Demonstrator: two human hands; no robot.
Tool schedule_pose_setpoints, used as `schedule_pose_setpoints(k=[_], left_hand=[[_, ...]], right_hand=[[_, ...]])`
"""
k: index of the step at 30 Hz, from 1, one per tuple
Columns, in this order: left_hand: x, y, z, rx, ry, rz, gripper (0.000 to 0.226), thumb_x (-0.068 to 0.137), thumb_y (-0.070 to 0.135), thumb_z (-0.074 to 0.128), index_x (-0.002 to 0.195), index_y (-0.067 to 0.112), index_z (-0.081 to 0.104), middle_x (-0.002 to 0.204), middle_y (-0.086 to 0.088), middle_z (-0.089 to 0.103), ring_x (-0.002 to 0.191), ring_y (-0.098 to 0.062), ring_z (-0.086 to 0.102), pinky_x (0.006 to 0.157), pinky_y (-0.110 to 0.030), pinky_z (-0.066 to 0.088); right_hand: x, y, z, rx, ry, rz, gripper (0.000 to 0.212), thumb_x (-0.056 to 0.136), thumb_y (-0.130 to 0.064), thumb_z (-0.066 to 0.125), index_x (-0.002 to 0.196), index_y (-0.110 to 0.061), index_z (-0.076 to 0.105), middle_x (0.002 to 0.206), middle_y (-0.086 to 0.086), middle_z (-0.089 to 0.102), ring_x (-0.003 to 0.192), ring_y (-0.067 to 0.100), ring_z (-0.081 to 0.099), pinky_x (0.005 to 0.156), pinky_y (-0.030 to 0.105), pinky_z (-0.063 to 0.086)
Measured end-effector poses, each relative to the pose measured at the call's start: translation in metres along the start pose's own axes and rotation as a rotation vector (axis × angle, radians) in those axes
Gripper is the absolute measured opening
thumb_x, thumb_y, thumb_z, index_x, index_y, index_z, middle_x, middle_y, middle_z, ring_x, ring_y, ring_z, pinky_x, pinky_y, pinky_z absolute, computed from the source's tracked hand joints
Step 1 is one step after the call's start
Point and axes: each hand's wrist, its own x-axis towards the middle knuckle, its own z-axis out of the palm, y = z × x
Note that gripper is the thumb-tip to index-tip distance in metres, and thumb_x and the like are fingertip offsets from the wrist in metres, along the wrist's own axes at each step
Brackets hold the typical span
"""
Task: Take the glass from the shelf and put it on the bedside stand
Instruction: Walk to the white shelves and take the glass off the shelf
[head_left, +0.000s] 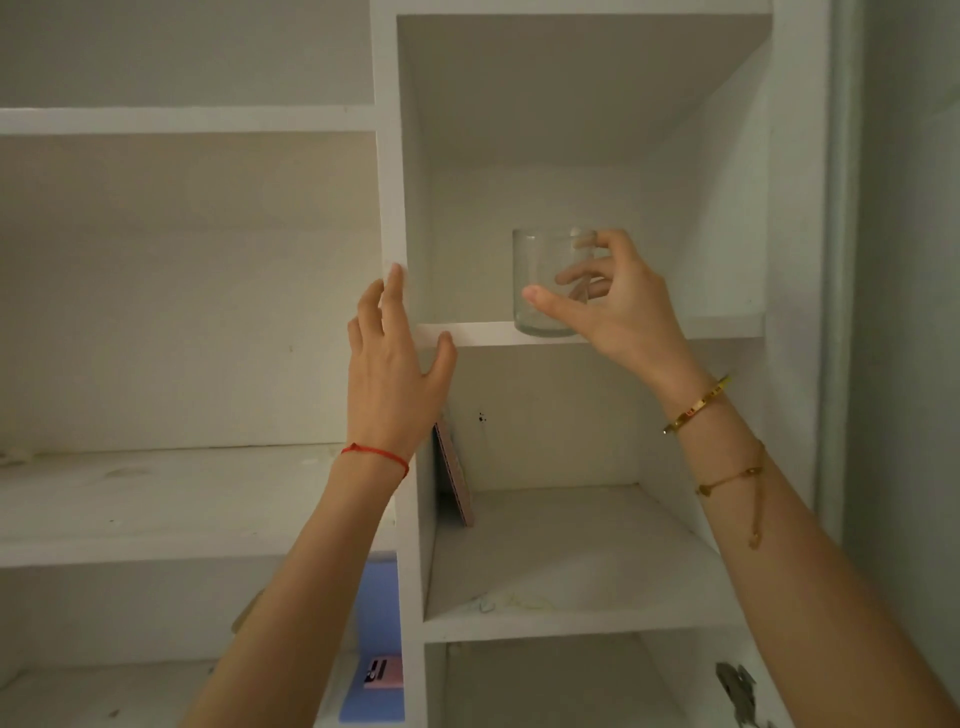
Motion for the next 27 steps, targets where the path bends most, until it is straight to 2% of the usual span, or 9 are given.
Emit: schedule_pose_setpoints(k=[4, 6, 8, 11, 19, 23, 27], left_hand=[[-0.026, -0.004, -0.020, 0.064, -0.048, 0.032, 0.064, 0.091, 0.030, 0.056, 0.148, 0.014, 0.034, 0.150, -0.009, 0.035, 0.132, -0.028, 0.035, 0.105, -0.036, 0.039], [-0.039, -0.005, -0.032, 0.069, -0.069, 0.040, 0.058, 0.092, 0.030, 0.056, 0.145, 0.014, 0.039, 0.145, -0.007, 0.041, 0.131, -0.026, 0.036, 0.104, -0.030, 0.035], [-0.053, -0.007, -0.042, 0.072, -0.109, 0.037, 0.052, 0.093, 0.029, 0.055, 0.142, 0.015, 0.044, 0.141, -0.005, 0.046, 0.130, -0.023, 0.038, 0.102, -0.025, 0.032], [-0.075, -0.012, -0.053, 0.101, -0.167, 0.052, 0.045, 0.094, 0.028, 0.054, 0.137, 0.015, 0.050, 0.134, -0.004, 0.054, 0.126, -0.021, 0.044, 0.100, -0.024, 0.033], [-0.136, -0.023, -0.071, 0.097, -0.322, -0.001, 0.038, 0.093, 0.025, 0.053, 0.130, 0.015, 0.057, 0.127, -0.003, 0.061, 0.121, -0.023, 0.052, 0.101, -0.034, 0.042], [-0.166, -0.026, -0.083, 0.108, -0.363, -0.053, 0.038, 0.092, 0.023, 0.053, 0.127, 0.012, 0.060, 0.123, -0.005, 0.064, 0.118, -0.023, 0.054, 0.098, -0.030, 0.041], [-0.199, -0.037, -0.096, 0.124, -0.399, -0.104, 0.032, 0.092, 0.019, 0.056, 0.122, 0.011, 0.063, 0.117, -0.005, 0.065, 0.109, -0.024, 0.057, 0.093, -0.036, 0.048]], right_hand=[[-0.029, -0.007, -0.006, 0.025, 0.016, -0.017, 0.072, 0.071, -0.045, 0.083, 0.128, -0.020, 0.047, 0.107, -0.001, 0.068, 0.087, 0.007, 0.065, 0.069, 0.003, 0.046], [-0.043, -0.010, -0.007, 0.049, -0.002, -0.006, 0.072, 0.070, -0.046, 0.083, 0.128, -0.019, 0.049, 0.105, -0.003, 0.070, 0.088, 0.010, 0.067, 0.070, 0.007, 0.049], [-0.060, -0.011, -0.006, 0.062, -0.045, 0.010, 0.073, 0.070, -0.046, 0.083, 0.130, -0.021, 0.049, 0.106, -0.005, 0.070, 0.092, 0.011, 0.068, 0.078, 0.014, 0.052], [-0.089, -0.006, 0.000, 0.070, -0.104, 0.022, 0.073, 0.070, -0.049, 0.082, 0.129, -0.023, 0.048, 0.107, -0.006, 0.069, 0.097, 0.011, 0.068, 0.082, 0.021, 0.053], [-0.161, 0.013, 0.029, 0.099, -0.222, 0.158, 0.074, 0.070, -0.046, 0.083, 0.131, -0.026, 0.046, 0.111, -0.010, 0.068, 0.099, 0.004, 0.065, 0.078, 0.007, 0.049], [-0.198, 0.019, 0.039, 0.115, -0.295, 0.202, 0.077, 0.070, -0.045, 0.082, 0.135, -0.024, 0.046, 0.112, -0.012, 0.065, 0.099, 0.000, 0.063, 0.081, 0.006, 0.049], [-0.235, 0.026, 0.050, 0.143, -0.355, 0.276, 0.076, 0.069, -0.042, 0.084, 0.134, -0.026, 0.046, 0.111, -0.014, 0.065, 0.098, 0.002, 0.064, 0.080, 0.006, 0.051]])
